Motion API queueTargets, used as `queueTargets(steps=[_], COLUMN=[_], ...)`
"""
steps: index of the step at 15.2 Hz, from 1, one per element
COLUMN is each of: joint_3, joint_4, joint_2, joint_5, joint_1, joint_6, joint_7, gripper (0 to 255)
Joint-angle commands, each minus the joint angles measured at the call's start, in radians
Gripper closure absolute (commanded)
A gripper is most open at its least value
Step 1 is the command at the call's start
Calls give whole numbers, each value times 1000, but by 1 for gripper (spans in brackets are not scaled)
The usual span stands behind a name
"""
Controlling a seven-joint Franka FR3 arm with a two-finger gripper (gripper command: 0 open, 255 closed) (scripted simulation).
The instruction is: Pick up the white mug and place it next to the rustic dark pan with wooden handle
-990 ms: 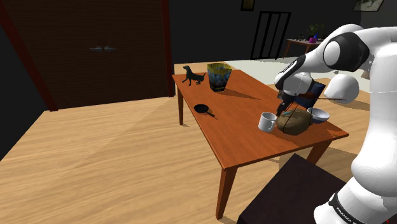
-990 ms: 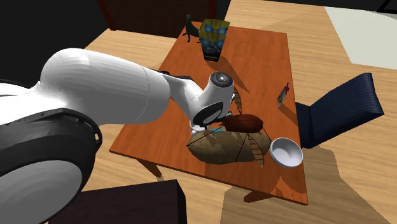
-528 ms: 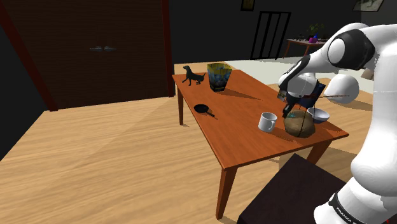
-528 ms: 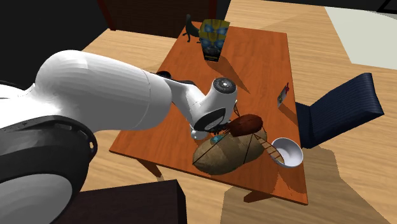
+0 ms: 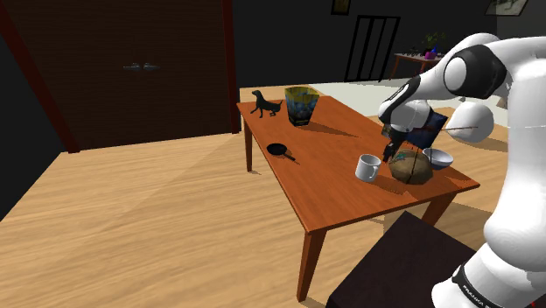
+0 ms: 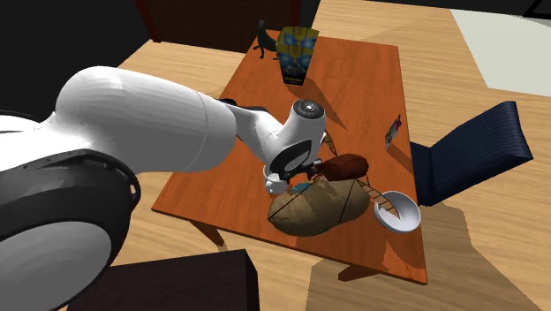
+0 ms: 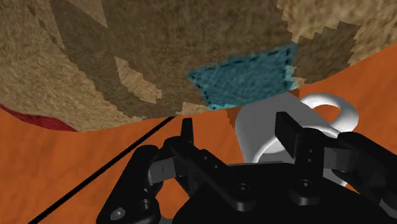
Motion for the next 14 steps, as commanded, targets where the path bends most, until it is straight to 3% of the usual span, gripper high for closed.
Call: queueTargets(steps=[1, 4, 14], joint_3=[-10, -8, 21], joint_4=[82, 259, 247], joint_2=[47, 149, 206], joint_5=[-31, -59, -42], joint_1=[35, 68, 45], joint_6=[-82, -239, -168], joint_7=[83, 193, 183], gripper=[0, 0, 0])
